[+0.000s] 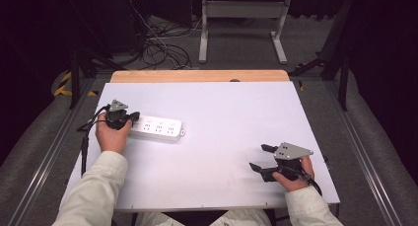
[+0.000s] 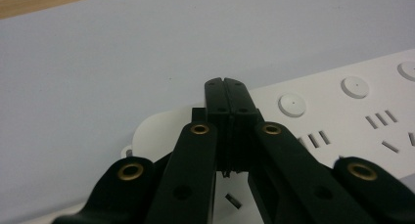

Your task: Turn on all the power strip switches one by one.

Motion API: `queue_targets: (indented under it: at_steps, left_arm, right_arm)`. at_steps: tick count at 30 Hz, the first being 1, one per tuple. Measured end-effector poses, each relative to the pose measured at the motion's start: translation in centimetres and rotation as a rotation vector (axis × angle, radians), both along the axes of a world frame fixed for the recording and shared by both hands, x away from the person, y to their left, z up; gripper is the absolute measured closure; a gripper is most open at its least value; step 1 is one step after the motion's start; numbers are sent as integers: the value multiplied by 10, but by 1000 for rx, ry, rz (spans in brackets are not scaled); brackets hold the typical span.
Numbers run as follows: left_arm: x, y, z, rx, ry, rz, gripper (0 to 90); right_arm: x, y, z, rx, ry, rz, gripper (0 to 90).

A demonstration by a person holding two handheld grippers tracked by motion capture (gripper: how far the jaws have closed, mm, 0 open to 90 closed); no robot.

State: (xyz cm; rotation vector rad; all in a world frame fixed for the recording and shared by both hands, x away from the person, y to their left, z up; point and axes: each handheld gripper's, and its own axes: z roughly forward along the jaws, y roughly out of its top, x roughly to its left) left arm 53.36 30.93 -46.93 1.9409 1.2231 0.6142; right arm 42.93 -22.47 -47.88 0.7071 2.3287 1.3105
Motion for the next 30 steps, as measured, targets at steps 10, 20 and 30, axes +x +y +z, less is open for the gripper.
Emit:
queue_targets:
  at_steps: [10, 20, 30]
  left_arm:
    - [0, 1, -1, 5, -7, -13, 900]
    - [-1, -3, -1, 33, -7, -2, 900]
    - [0, -6, 0, 49, -1, 11, 900]
  right_arm:
    - [0, 0, 0, 4, -2, 3, 223]
    - [-1, 0, 1, 4, -5, 6, 224]
    - [-1, 0, 0, 1, -3, 10, 223]
